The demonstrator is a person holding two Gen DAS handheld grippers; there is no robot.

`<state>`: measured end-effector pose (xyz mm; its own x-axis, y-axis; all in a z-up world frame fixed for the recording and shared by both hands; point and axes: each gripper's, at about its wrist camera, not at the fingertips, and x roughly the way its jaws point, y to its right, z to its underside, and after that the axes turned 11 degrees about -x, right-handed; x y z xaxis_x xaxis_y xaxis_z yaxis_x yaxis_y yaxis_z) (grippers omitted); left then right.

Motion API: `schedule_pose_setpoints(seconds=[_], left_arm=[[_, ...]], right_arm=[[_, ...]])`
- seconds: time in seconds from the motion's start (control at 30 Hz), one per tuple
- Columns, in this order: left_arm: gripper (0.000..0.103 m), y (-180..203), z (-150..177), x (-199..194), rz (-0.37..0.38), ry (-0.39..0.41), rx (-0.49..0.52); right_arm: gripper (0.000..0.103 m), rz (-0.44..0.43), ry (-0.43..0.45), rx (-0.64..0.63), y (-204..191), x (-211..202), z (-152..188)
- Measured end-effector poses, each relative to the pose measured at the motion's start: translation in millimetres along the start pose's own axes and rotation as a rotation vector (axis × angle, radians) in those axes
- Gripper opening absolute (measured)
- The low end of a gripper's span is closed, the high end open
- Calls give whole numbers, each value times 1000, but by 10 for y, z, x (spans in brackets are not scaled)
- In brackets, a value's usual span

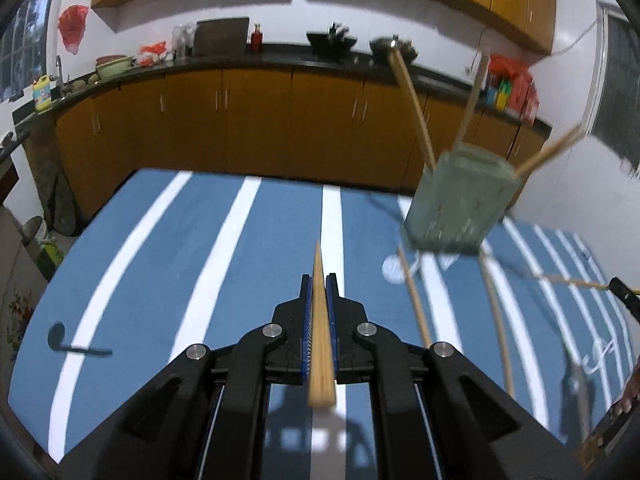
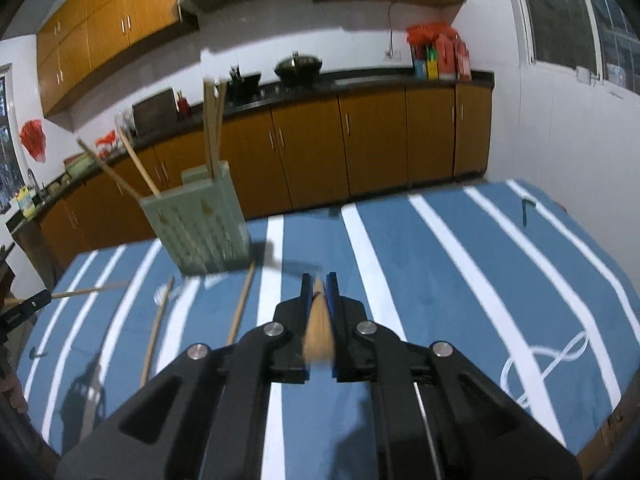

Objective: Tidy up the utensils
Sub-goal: 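Carry the chopsticks with both tools up over the green holder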

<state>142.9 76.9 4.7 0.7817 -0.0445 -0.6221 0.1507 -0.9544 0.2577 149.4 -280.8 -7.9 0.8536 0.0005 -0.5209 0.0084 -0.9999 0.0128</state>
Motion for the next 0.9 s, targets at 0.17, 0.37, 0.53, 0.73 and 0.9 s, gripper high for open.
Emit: schedule_pose_setpoints(seconds=[0.17,0.37,0.53,0.73,0.9], left_arm=[[7,58,-262,-136,39,54,11],[7,246,-527,-353,94,118,48],[7,541,-711,-547,168,176,89],[7,906,-917,-652,251,281,102],[7,1186,-1130,-570,292,373,82]], right_arm=[[8,-8,76,-3,-6,-124,-261],[8,-82,184,-10,-65,-374,-688],[8,-164,280,-3,-145,-595,-1014],[8,-210,377,-15,-314,-701,-1374],[8,-213,389,-39,-476,-495,-1585]])
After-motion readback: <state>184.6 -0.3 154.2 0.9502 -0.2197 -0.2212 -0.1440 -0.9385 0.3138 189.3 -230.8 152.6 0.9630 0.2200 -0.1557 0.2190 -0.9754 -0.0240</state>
